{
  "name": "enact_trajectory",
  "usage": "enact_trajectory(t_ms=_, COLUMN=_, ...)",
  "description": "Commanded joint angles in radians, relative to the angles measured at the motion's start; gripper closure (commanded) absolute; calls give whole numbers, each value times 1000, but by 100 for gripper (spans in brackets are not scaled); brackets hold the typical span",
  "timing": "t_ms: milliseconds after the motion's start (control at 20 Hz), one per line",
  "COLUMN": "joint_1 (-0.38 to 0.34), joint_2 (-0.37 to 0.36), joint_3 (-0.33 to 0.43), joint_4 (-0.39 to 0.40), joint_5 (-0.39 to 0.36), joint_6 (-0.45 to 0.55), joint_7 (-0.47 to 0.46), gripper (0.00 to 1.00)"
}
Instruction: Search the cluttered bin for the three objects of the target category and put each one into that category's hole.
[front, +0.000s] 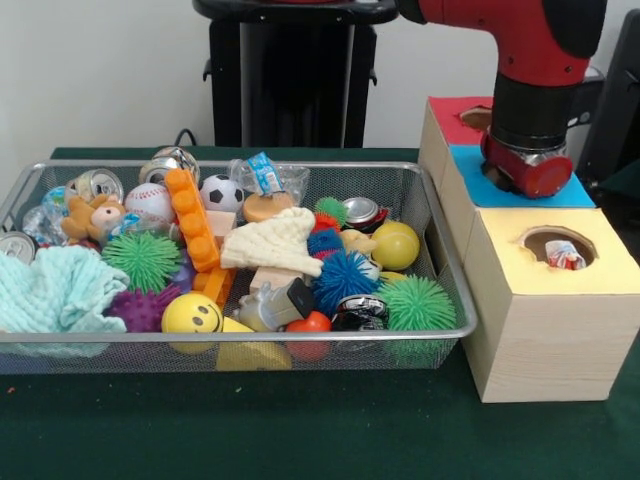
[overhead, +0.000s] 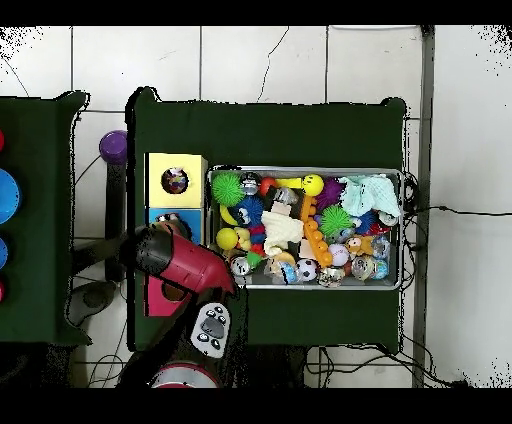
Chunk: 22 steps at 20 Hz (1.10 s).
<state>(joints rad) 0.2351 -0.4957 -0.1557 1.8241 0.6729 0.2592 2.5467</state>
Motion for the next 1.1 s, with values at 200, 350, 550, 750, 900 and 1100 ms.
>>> enact_trajectory(t_ms=200, joint_1=-46, joint_2=-56, joint_3=113, joint_4=80, joint_5=-105, joint_6=-300, joint_7=165, gripper=100)
enact_trajectory(t_ms=350, joint_1=41, joint_2=6, joint_3=14, joint_4=21, joint_5=-82, joint_6=-285, joint_7=162, gripper=100)
enact_trajectory(t_ms=550, joint_1=43, joint_2=11, joint_3=34, joint_4=19, joint_5=-80, joint_6=-274, joint_7=145, gripper=100)
enact_trajectory(t_ms=750, joint_1=50, joint_2=16, joint_3=56, joint_4=25, joint_5=-64, joint_6=-297, joint_7=158, gripper=100)
enact_trajectory(t_ms=900, joint_1=18, joint_2=9, joint_3=130, joint_4=46, joint_5=-64, joint_6=-321, joint_7=194, gripper=100)
enact_trajectory(t_ms=1100, joint_1=-6, joint_2=21, joint_3=189, joint_4=55, joint_5=-72, joint_6=-357, joint_7=219, gripper=100)
